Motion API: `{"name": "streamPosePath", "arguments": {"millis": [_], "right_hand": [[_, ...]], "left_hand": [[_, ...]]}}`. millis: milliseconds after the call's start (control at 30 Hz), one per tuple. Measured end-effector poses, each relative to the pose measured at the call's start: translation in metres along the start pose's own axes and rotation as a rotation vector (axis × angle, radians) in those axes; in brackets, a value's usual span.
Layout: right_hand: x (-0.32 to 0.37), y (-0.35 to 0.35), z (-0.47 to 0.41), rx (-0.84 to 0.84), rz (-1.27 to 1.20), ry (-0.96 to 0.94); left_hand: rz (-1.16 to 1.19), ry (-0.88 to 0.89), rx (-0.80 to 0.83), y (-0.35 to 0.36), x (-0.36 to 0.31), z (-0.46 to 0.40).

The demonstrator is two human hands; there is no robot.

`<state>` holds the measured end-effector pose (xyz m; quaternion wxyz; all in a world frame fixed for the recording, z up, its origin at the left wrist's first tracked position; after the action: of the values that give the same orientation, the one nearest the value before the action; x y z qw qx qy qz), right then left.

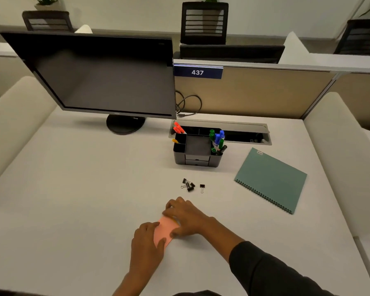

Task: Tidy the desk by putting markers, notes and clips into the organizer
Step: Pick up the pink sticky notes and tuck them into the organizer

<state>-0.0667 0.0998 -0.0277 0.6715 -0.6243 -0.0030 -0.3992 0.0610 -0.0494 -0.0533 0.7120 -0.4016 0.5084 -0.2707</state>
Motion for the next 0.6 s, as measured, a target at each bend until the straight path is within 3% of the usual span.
{"name": "streamPosePath", "arguments": {"millis": [233,600], "right_hand": [[0.011,0.003,0.001,0.025,0.053,0.036],[0.021,0.001,0.006,-0.016,0.039,0.077]], "left_hand": [[-0.139,-0.036,-0.011,-0.005,0.002,0.015],[-0.161,-0.096,0.052,-0.014,-0.005,0.017]]}}
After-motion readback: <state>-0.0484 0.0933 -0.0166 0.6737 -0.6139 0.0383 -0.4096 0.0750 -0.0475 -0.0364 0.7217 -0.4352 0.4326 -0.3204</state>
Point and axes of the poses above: each hand's wrist, its own z-axis away from the middle knuckle, its own y-axis out of the palm, x = y × z, the point moved 3 cm from there along -z, towards the middle knuckle, and after that the axes turned 3 degrees about -y, right-handed, at the moved point
